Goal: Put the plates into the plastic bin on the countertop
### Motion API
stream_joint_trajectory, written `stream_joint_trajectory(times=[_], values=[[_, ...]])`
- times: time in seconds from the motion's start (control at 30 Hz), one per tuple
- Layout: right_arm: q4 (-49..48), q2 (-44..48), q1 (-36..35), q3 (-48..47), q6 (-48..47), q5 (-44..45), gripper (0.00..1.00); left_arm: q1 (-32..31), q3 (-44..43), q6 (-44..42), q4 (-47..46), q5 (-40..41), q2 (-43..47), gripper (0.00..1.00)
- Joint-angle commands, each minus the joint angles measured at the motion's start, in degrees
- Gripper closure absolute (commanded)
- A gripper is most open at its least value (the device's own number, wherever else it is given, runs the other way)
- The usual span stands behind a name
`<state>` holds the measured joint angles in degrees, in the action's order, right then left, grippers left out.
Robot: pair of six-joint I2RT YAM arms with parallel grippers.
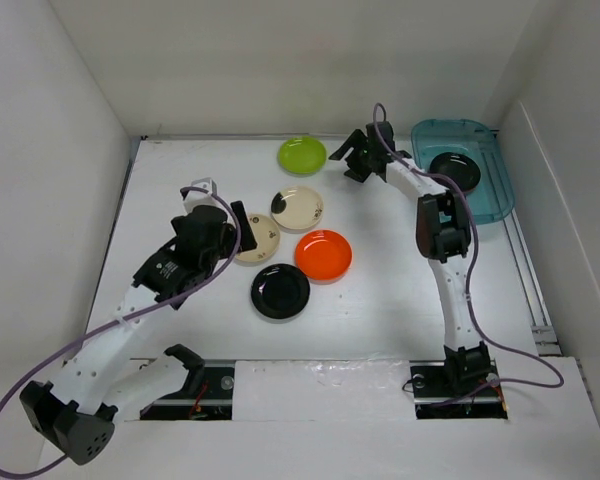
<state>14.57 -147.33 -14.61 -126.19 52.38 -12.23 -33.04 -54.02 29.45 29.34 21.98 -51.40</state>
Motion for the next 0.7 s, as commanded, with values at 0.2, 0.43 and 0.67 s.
stream_joint_trajectory(times=[0.2, 0.43, 0.67], values=[[1.7, 12.7, -2.1, 3.6, -1.7, 6.3, 0.18, 7.5, -13.6, 3.3, -1.5, -5.1, -13.5, 0.00], [-0.1, 15.8, -2.6, 16.7, -11.1, -4.5, 0.18, 10.4, -17.3, 2.8, -1.5, -3.6, -13.6, 0.00], [-6.7, 22.0, -5.0, 34.1, -17.1, -13.1, 0.18, 17.1, -15.2, -0.2, -3.7, -8.6, -12.0, 0.00]])
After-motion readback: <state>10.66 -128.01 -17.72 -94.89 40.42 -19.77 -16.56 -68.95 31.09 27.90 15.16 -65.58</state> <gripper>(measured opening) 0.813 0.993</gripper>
